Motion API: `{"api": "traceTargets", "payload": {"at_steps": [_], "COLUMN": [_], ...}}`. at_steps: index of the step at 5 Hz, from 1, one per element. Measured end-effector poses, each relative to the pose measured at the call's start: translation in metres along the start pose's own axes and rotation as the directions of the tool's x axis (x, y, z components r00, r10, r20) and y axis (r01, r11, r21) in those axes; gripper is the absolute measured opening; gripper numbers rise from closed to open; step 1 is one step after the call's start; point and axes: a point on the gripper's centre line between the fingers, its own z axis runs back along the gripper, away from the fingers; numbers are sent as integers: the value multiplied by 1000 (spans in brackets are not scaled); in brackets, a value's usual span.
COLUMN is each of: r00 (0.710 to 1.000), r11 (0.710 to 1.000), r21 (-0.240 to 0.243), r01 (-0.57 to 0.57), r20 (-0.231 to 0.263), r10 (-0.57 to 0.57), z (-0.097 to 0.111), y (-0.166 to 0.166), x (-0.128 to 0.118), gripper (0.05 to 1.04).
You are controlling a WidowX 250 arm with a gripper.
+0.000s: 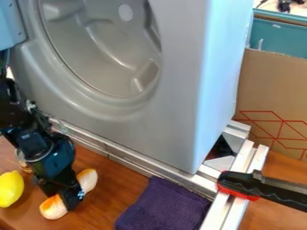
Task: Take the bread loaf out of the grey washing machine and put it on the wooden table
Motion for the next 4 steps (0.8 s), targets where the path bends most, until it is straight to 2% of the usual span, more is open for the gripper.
{"api": "traceTargets", "payload": {"at_steps": [1, 2, 3, 4], "r00": [999, 1000, 1000, 1000], "r11": [1000, 1000, 1000, 997], "r21": [13, 19, 23, 76], "r01": [-10, -8, -16, 20], "r20": [-35, 15, 3, -8], "r10": [11, 7, 16, -19], "z": [9, 34, 47, 84], "y": [-3, -6, -4, -13], "x": [-7, 0, 6, 9], "gripper": [987, 1007, 1003, 1003]}}
